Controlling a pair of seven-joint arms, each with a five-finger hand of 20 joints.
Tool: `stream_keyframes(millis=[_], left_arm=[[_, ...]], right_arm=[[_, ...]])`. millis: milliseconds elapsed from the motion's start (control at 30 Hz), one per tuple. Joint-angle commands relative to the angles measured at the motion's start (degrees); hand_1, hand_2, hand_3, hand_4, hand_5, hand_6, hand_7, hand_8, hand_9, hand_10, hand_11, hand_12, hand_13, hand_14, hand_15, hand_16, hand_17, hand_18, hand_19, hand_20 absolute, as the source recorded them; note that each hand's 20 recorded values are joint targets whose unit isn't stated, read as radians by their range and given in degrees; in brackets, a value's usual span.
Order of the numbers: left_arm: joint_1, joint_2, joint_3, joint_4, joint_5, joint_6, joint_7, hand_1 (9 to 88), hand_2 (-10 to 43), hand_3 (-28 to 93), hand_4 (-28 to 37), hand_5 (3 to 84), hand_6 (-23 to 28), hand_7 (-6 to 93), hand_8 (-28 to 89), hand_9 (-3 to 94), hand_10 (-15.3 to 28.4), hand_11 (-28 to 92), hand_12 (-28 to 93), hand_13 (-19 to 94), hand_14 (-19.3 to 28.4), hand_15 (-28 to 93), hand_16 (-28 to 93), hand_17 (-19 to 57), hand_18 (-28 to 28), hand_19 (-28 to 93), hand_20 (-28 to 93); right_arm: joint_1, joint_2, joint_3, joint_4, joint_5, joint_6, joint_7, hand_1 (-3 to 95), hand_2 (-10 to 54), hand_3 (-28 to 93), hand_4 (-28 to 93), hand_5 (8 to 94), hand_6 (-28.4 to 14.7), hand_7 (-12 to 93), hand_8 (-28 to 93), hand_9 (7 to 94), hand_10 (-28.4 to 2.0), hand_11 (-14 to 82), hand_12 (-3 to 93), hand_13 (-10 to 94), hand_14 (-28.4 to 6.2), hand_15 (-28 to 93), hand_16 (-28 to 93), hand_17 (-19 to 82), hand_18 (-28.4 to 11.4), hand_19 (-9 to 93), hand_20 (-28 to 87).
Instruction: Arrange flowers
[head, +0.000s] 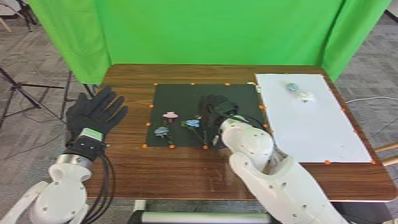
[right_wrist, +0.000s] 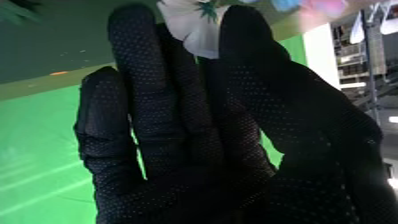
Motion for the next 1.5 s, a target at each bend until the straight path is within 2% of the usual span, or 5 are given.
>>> stream_keyframes(millis=[33, 433, 600, 1267, 1500], left_arm=[[-0.04, -0.07, 0.35, -0.07, -0.03, 0.21, 0.02, 29.8, 12.5, 72, -28.2, 44.9, 7.7, 18.6, -9, 35.2, 14.2, 26, 11, 25, 15.7, 45, -8, -5.2, 16.0, 41, 11], [0.6, -0.38, 0.14, -0.44, -0.24, 0.58, 0.18, 30.7, 11.5, 72, -28.1, 44.7, 7.8, 19.3, -10, 35.2, 14.2, 26, 11, 25, 15.7, 46, -8, -5.0, 15.9, 41, 11], [0.57, -0.43, 0.24, -0.47, -0.26, 0.64, 0.14, 30.8, 11.3, 72, -28.1, 44.7, 7.8, 19.3, -10, 35.2, 14.3, 26, 11, 25, 15.6, 46, -8, -5.0, 15.9, 41, 11], [0.43, -0.63, 0.65, -0.41, -0.45, 0.8, -0.01, 30.8, 11.3, 72, -28.2, 44.7, 7.9, 19.4, -10, 35.3, 14.2, 27, 11, 25, 15.7, 46, -8, -5.0, 15.9, 42, 11], [0.59, -0.55, 0.89, -0.45, -0.58, 0.44, 0.33, 30.8, 11.4, 72, -28.1, 44.6, 7.8, 19.6, -10, 35.3, 14.3, 27, 11, 25, 15.7, 46, -8, -5.0, 15.9, 42, 11]], right_arm=[[-0.11, -0.3, -0.34, 1.09, -2.29, 1.18, 0.18, 58.4, -9.5, 63, -28, 62.3, -1.9, 26, -14, 68.2, -11.3, 24.7, 32.4, 61, -10.3, 42, 28, 36, -20.1, 82, 30], [-0.62, -0.68, 1.62, 0.39, -0.87, -2.12, -0.04, 75.4, -9.5, 1, -17, 57.7, -3.8, 21, -12, 59.9, -15.1, 21.1, 20.6, 51, -13.9, 43, 19, 30, -20.7, 76, 30], [-0.2, -0.44, 2.2, 0.52, 1.11, 0.09, 2.69, 63.4, -9.5, 29, -28, 56.5, -4.9, 20, -12, 58.8, -16.1, 19.6, 19.0, 51, -14.8, 44, 17, 31, -21.6, 77, 26], [-0.25, -0.99, 7.09, -2.39, 15.38, -0.02, 6.97, 60.6, -9.5, 32, -28, 57.0, -6.4, 21, -12, 58.3, -17.5, 19.9, 18.6, 50, -16.2, 45, 15, 29, -22.2, 76, 23], [0.65, -0.38, 7.26, -2.58, 16.08, 3.0, 7.52, 41.4, -9.5, 60, -28, 57.1, -6.7, 20, -11, 58.5, -18.1, 19.4, 18.7, 50, -16.4, 45, 15, 29, -22.3, 76, 23]])
